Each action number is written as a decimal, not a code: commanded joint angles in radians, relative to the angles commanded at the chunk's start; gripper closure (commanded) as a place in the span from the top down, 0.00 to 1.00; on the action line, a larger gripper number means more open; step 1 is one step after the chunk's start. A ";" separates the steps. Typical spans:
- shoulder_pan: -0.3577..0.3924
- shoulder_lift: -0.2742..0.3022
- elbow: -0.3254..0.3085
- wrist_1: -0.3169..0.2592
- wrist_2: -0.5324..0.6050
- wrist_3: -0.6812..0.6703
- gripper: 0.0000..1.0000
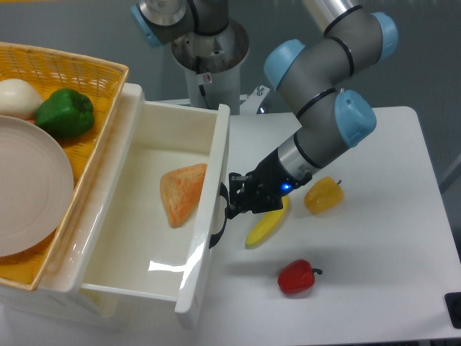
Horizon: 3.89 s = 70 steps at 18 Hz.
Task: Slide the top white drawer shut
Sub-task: 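Push the white drawer front inward into the cabinet with the gripper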
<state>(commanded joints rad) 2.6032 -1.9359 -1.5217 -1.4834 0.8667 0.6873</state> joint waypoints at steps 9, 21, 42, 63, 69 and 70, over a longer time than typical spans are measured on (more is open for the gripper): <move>-0.035 0.008 0.000 0.002 0.000 -0.015 0.04; -0.083 0.009 -0.011 0.002 0.000 -0.038 0.04; -0.147 0.034 -0.012 0.008 0.002 -0.100 0.04; -0.172 0.020 -0.012 0.012 0.008 -0.106 0.04; -0.202 0.020 -0.012 0.017 0.011 -0.129 0.04; -0.210 0.021 -0.012 0.017 0.011 -0.130 0.04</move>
<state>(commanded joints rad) 2.3931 -1.9144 -1.5340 -1.4665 0.8774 0.5569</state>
